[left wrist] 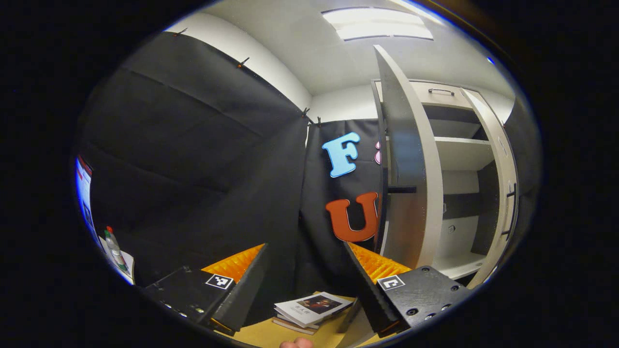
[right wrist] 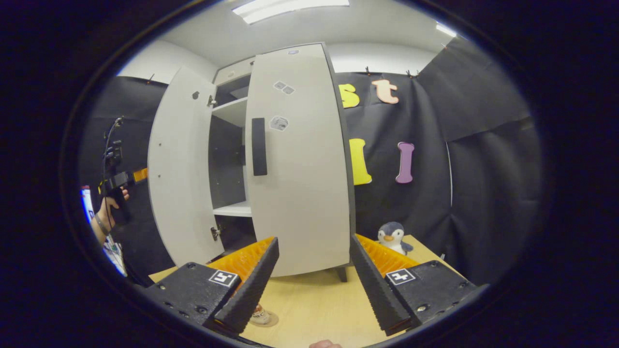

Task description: Grasp the bottle in the cabinet with the left hand and place it on the coaster, then close the right door with the right hand and the left door with the left hand.

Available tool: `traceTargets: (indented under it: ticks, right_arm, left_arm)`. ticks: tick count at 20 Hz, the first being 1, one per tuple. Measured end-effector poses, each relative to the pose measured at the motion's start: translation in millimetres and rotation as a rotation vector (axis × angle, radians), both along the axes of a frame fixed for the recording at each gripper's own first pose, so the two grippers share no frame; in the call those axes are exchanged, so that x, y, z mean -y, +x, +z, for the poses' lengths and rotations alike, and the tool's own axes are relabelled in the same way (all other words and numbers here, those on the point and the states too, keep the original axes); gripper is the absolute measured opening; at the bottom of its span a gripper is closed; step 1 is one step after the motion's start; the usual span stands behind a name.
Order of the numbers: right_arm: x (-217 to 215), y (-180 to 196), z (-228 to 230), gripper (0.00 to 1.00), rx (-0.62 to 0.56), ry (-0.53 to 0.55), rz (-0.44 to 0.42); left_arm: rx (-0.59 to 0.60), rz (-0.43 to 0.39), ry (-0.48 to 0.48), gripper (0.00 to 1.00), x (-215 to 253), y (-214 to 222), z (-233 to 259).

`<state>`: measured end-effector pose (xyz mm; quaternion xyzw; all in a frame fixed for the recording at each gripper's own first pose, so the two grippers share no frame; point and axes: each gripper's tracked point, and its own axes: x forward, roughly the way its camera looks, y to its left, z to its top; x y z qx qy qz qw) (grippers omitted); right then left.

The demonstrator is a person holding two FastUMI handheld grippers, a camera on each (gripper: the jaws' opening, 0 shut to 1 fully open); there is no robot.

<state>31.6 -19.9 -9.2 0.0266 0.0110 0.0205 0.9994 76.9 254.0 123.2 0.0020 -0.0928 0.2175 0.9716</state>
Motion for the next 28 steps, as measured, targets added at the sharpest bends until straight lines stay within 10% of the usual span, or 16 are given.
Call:
traceTargets:
  ticks: [11, 15, 28]
  right_arm:
    - [17.7, -9.2, 6.0, 0.94, 0.012, 0.059, -0.009]
    - [39.0, -18.4, 6.7, 0.96, 0.010, 0.046, -0.062]
    - [53.9, -29.8, 8.9, 0.94, 0.024, 0.043, -0.112]
  left_arm:
    - [0.015, -0.136, 0.033, 0.86, 105.1, 19.8, -0.7]
    - [0.021, -0.195, 0.032, 0.99, 135.0, 40.2, 1.0]
    - [0.017, -0.224, -0.018, 0.94, 149.0, 2.9, -4.3]
